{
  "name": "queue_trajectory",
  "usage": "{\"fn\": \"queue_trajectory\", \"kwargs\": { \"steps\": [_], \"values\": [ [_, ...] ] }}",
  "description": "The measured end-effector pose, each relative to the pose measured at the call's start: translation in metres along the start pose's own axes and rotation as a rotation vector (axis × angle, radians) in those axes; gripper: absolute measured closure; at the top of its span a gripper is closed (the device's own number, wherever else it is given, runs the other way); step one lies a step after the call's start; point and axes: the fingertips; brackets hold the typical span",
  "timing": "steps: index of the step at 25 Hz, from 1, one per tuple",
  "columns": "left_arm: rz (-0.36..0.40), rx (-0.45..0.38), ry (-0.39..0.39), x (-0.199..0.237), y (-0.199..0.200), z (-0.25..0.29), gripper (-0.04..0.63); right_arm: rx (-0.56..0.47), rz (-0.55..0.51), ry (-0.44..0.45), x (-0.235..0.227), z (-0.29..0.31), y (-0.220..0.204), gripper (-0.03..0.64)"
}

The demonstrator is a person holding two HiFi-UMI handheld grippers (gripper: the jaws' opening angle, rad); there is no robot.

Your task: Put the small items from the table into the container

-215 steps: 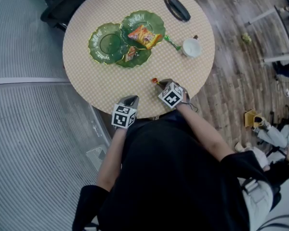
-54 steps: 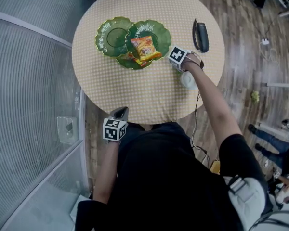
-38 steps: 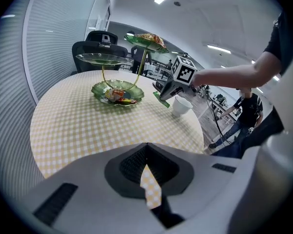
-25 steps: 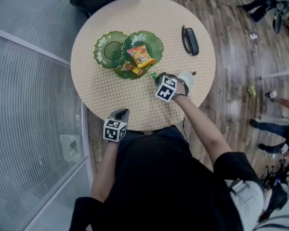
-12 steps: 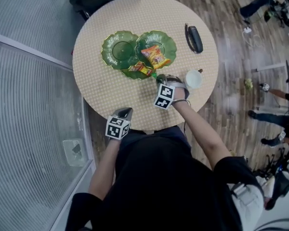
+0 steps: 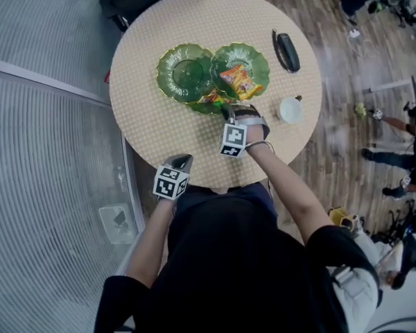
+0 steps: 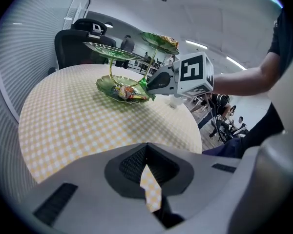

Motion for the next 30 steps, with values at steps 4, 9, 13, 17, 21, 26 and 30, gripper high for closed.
{"fn": "queue_trajectory", "kwargs": {
  "steps": [4,9,13,17,21,26,30],
  "values": [
    [0.008,0.006,-0.008,0.012,0.003,0.001,0.592,0.004,0.044,0.012,0.000,0.014,0.009,0.557],
    [0.000,0.008,-0.016,0.019,0.006,0.002,0.592,0.001,0.052,-0.003,-0.003,0.024,0.018,0.557],
    [0.001,0.011,-0.020,0.026,0.010,0.004,0.592,-0.029,0.050,-0.020,-0.007,0.030,0.028,0.554],
    [0.005,0.015,-0.020,0.032,0.013,0.005,0.592,-0.034,0.105,-0.042,-0.010,0.033,0.028,0.511],
    [0.012,0.006,-0.018,0.035,0.018,0.004,0.592,-0.036,0.143,-0.045,-0.007,0.029,0.023,0.508],
    [0.030,0.000,-0.026,0.032,0.024,0.005,0.592,-0.144,0.344,0.017,-0.004,0.000,0.029,0.563],
    [0.047,-0.003,-0.035,0.025,0.024,0.009,0.592,-0.225,0.546,0.113,0.013,-0.021,0.029,0.588]
  ]
}}
Point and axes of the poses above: the fingertips, and each gripper's own axes: z forward along the fingers, x to its left, y out of its top, and after that the axes turned 5 degrees about z, right-handed
